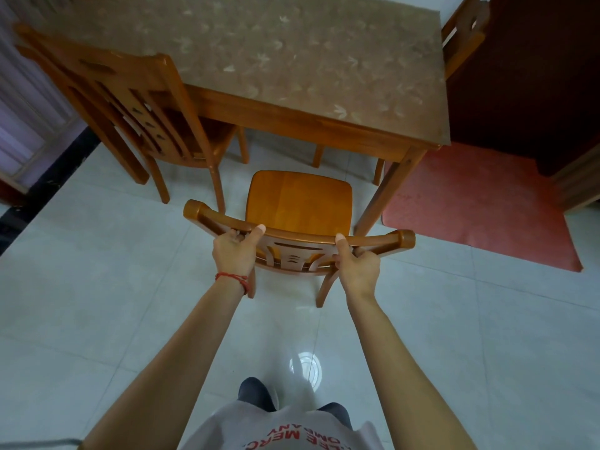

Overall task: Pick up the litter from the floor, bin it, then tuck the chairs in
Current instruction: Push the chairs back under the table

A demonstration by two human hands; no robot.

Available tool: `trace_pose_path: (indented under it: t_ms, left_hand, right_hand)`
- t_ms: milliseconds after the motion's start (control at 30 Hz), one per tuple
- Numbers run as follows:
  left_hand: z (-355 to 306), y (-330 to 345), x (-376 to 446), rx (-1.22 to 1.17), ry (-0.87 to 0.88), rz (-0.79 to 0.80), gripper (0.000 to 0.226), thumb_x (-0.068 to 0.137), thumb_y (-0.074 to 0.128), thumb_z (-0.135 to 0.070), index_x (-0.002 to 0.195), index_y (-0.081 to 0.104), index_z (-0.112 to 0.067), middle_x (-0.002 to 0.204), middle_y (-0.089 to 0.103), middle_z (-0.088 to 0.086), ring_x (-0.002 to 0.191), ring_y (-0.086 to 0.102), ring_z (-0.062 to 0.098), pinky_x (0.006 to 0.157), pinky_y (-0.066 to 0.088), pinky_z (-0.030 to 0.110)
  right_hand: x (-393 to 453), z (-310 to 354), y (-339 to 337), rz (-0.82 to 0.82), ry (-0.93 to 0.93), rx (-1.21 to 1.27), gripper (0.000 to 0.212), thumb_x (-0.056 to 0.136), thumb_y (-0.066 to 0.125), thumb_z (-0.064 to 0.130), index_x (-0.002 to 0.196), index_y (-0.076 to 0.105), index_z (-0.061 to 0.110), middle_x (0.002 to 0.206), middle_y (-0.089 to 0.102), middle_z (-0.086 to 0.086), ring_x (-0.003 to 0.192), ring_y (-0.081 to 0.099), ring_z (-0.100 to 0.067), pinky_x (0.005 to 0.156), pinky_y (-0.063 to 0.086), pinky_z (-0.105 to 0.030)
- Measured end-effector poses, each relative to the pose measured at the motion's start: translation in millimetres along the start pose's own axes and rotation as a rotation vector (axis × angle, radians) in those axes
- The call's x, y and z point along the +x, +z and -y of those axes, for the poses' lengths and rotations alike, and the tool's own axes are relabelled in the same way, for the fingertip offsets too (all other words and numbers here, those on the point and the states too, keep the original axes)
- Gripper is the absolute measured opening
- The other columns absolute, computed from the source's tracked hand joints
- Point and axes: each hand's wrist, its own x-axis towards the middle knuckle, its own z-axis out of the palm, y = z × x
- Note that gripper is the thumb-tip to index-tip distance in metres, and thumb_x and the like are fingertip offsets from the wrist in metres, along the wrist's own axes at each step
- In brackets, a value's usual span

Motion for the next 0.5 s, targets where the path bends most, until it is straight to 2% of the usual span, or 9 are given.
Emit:
trace_pose_path:
  t_ms: [67,200,300,400,500]
  left_hand:
    - [-6.1,4.3,10.6,0.015,0.015,0.015,0.037,0.079,0.068,-0.029,0.092,0.064,0.005,0.094,0.068,0.017,0.092,0.063,0.029,0.080,0.044,0.030]
    - [-18.3,14.5,32.8,0.022,0.033,0.039,0.036,0.079,0.067,-0.031,0.094,0.065,0.002,0.093,0.069,0.015,0.091,0.063,0.028,0.083,0.046,0.032]
    - [-24.5,22.0,50.1,0.017,0.041,0.038,0.036,0.079,0.067,-0.031,0.093,0.066,0.001,0.092,0.069,0.015,0.091,0.063,0.027,0.082,0.045,0.030]
    - [-31.7,30.0,64.9,0.011,0.038,0.031,0.036,0.079,0.067,-0.031,0.094,0.065,0.001,0.094,0.069,0.014,0.090,0.063,0.026,0.083,0.045,0.030]
    - [-39.1,40.8,78.6,0.011,0.046,0.028,0.036,0.079,0.067,-0.031,0.092,0.065,0.001,0.091,0.069,0.014,0.086,0.062,0.024,0.080,0.045,0.029]
  right_hand:
    - [8.7,7.2,6.2,-0.005,0.021,0.008,0.031,0.087,0.059,0.034,0.078,0.063,0.005,0.071,0.065,-0.005,0.068,0.063,-0.016,0.056,0.044,-0.016]
    - [31.4,17.8,19.1,-0.024,0.027,-0.007,0.032,0.086,0.060,0.034,0.077,0.064,0.003,0.071,0.066,-0.009,0.074,0.067,-0.026,0.066,0.052,-0.028]
    - [45.5,22.4,29.6,-0.039,0.026,-0.009,0.033,0.086,0.060,0.034,0.076,0.064,0.003,0.074,0.067,-0.011,0.075,0.068,-0.027,0.062,0.050,-0.024]
    - [57.9,28.4,37.1,-0.047,0.022,-0.014,0.034,0.086,0.060,0.035,0.074,0.062,0.004,0.072,0.066,-0.010,0.074,0.068,-0.027,0.064,0.052,-0.026]
    - [72.2,33.9,42.4,-0.056,-0.001,-0.002,0.043,0.086,0.060,0.036,0.078,0.063,-0.006,0.075,0.068,-0.018,0.074,0.068,-0.030,0.062,0.051,-0.026]
